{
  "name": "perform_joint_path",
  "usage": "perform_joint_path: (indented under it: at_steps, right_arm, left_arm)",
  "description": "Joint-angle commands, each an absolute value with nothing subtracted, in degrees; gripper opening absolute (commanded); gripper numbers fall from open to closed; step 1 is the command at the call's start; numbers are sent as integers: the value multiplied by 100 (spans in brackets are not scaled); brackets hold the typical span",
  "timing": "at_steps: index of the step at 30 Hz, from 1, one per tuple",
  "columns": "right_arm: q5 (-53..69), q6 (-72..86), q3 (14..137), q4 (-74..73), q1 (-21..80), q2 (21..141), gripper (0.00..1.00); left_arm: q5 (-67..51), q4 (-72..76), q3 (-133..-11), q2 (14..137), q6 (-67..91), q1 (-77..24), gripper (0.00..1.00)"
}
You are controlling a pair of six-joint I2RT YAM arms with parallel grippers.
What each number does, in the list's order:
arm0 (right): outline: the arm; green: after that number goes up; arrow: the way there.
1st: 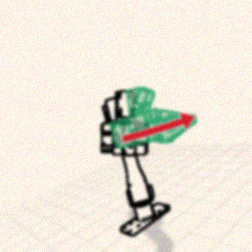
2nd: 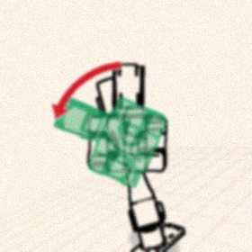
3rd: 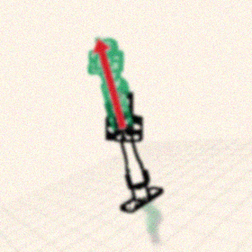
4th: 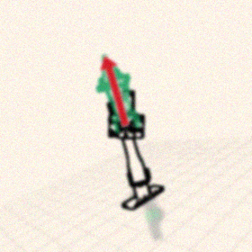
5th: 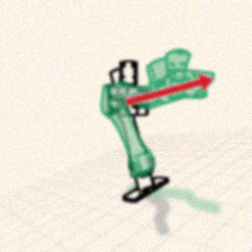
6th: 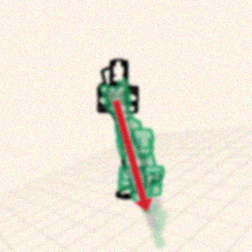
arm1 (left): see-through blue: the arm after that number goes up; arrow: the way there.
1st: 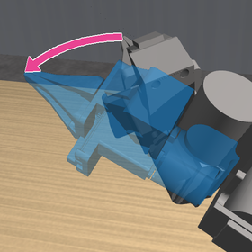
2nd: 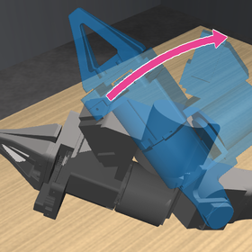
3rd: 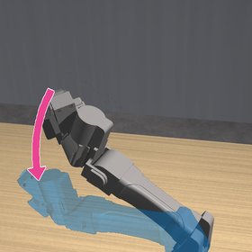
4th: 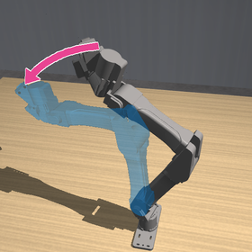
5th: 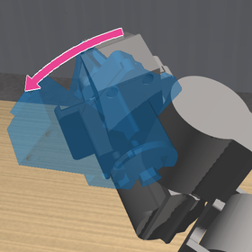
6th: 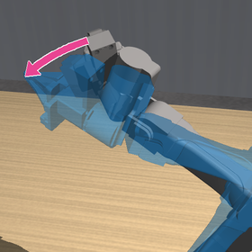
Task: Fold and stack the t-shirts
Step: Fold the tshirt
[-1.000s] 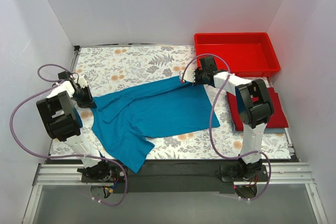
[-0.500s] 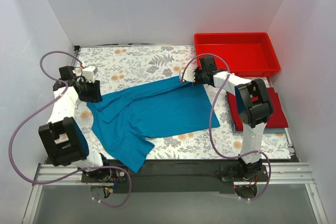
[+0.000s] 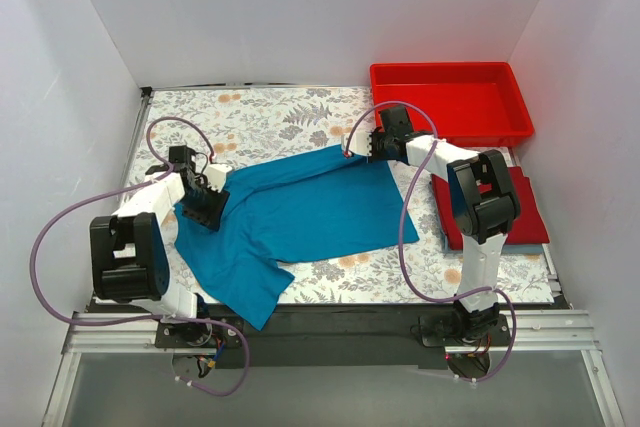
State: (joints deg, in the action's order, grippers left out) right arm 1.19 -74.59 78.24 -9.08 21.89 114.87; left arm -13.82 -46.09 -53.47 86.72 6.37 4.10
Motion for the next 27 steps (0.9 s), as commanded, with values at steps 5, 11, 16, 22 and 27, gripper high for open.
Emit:
perform_joint_path:
  at_steps: [5, 11, 16, 22, 27]
  right_arm:
    - [26, -7479, 7980, -1011, 2215, 11549, 1]
    - [26, -7453, 8059, -1002, 2215, 11610, 1]
    - [26, -7479, 8086, -1011, 2215, 11637, 1]
    - [26, -7471, 8077, -1028, 2215, 11619, 1]
    - [26, -7453, 8095, -1046, 2215, 11637, 1]
  left_arm:
    - [-879, -4351, -5221, 8824, 554, 290, 36]
    - [-765, -4324, -5291, 8807, 571, 290, 10]
    - [-1088, -4648, -5519, 8693, 475, 299, 0]
    - [-1099, -4949, -5669, 8517, 492, 237, 0]
    - [-818, -4606, -5327, 8517, 632, 88, 22]
